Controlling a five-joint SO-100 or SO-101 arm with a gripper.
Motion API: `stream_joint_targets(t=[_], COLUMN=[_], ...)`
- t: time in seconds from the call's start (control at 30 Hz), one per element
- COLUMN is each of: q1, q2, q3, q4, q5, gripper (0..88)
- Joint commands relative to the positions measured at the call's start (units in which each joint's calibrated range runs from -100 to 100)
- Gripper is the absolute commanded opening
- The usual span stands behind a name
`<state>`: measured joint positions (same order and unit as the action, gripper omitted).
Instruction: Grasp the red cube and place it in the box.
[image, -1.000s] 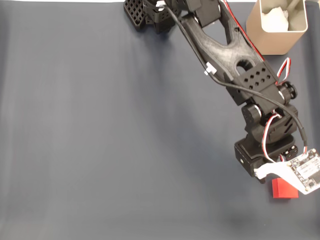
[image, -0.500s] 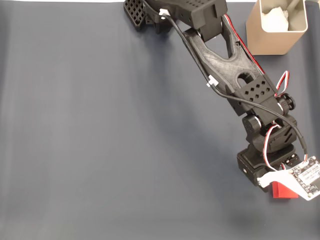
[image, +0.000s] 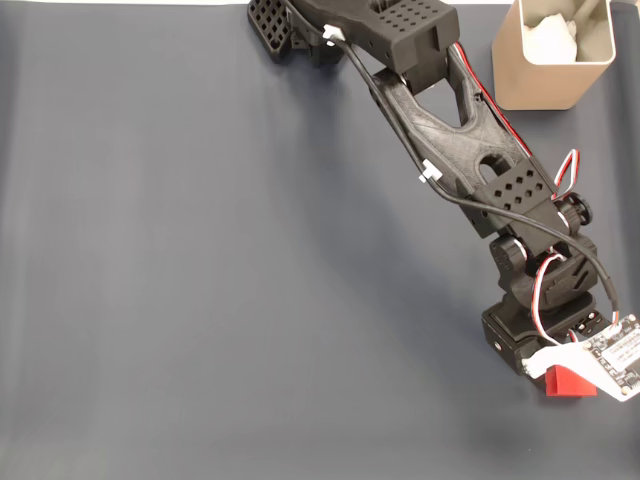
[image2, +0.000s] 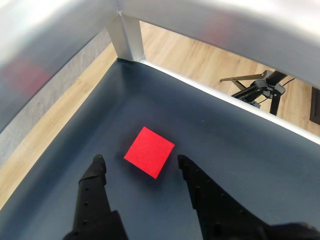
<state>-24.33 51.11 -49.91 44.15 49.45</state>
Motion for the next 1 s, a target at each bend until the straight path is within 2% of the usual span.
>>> stream_joint_targets(t=[0.0,0.97], q1=[-1.02,-2.87], q2=[-0.59,1.58], q3=[-3.1,-6.84], q4=[-1.28,-3.5], q5=[-0.2,-0.2], gripper=[33.9,34.2])
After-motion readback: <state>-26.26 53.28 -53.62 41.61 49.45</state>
